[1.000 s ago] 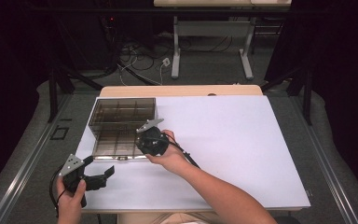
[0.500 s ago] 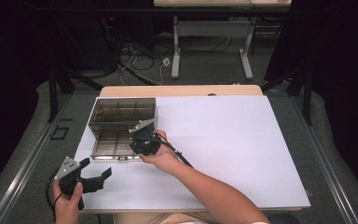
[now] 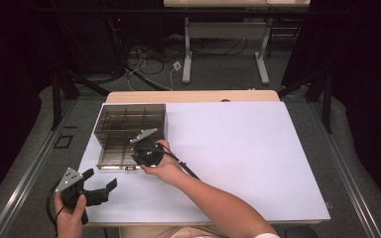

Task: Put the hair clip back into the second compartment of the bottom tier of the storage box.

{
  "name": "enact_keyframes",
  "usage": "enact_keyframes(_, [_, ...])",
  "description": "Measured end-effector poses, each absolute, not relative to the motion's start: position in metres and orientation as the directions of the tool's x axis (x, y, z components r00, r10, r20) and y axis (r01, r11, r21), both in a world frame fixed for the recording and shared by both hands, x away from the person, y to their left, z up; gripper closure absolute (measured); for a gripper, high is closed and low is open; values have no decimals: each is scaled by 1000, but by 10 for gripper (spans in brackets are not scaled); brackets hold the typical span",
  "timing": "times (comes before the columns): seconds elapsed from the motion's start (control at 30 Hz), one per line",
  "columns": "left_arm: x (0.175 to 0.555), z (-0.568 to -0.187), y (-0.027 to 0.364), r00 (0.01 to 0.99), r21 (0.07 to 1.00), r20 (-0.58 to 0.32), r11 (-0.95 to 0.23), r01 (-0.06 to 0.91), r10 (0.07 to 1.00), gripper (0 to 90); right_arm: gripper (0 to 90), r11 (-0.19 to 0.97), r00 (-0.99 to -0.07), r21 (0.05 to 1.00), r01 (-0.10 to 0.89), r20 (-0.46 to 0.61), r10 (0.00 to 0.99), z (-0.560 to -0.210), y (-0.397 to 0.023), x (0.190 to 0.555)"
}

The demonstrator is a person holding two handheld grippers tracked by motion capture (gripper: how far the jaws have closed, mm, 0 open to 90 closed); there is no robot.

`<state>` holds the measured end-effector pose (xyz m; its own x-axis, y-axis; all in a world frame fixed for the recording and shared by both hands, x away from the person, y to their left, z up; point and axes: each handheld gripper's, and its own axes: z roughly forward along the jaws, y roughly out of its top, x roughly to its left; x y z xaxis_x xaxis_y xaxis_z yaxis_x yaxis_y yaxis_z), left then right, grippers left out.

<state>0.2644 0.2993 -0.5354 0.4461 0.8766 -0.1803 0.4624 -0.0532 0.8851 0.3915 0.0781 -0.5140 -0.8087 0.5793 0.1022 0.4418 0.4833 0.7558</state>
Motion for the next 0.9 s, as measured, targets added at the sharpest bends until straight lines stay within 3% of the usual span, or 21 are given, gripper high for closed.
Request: enact_keyframes(0.9, [267, -536, 298, 455, 884, -182, -57, 463, 871, 4, 809, 477, -794, 744, 467, 115, 597, -535, 87, 400])
